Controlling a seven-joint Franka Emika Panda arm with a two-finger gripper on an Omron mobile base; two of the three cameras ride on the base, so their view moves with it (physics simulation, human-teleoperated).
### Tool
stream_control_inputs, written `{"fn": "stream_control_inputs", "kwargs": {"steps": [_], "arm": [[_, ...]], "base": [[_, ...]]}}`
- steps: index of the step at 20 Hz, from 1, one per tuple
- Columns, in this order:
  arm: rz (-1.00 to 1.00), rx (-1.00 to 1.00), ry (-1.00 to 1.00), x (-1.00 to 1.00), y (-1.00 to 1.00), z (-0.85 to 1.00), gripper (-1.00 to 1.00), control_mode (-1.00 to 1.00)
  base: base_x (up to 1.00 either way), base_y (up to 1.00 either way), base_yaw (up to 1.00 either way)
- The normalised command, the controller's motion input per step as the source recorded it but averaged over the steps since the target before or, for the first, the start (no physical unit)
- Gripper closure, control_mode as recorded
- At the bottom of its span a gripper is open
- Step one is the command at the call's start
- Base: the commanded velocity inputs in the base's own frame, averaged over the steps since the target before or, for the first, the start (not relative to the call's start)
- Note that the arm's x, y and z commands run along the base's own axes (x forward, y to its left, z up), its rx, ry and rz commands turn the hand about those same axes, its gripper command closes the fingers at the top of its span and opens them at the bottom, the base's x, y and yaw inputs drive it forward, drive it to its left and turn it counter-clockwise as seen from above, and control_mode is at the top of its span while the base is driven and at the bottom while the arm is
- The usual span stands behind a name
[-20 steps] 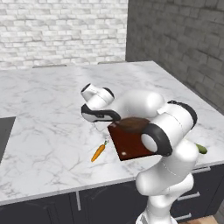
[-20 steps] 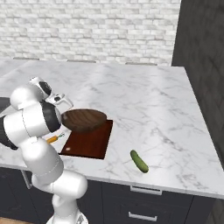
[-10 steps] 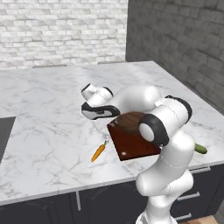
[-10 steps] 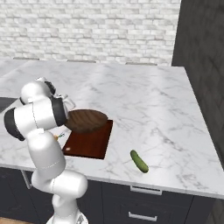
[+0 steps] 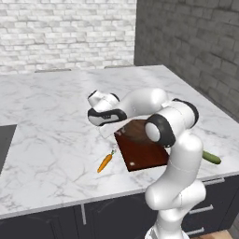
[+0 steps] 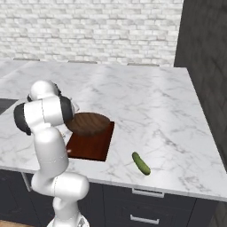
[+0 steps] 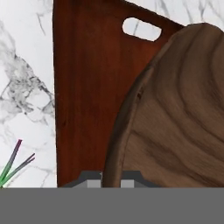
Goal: Place the two vegetables and bowl onto the tray for setting up a vegetable dip station.
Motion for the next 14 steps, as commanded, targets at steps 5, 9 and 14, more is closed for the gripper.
{"fn": "stream_control_inputs", "kwargs": {"steps": [5,9,14], "arm": [[-0.01,0.0,0.0,0.24,-0.04,-0.21,1.0,-1.0],[0.0,0.0,0.0,0.24,-0.05,-0.19,1.0,-1.0],[0.0,-0.01,-0.04,0.19,-0.02,-0.14,1.0,-1.0]], "base": [[0.0,0.0,0.0],[0.0,0.0,0.0],[0.0,0.0,0.0]]}}
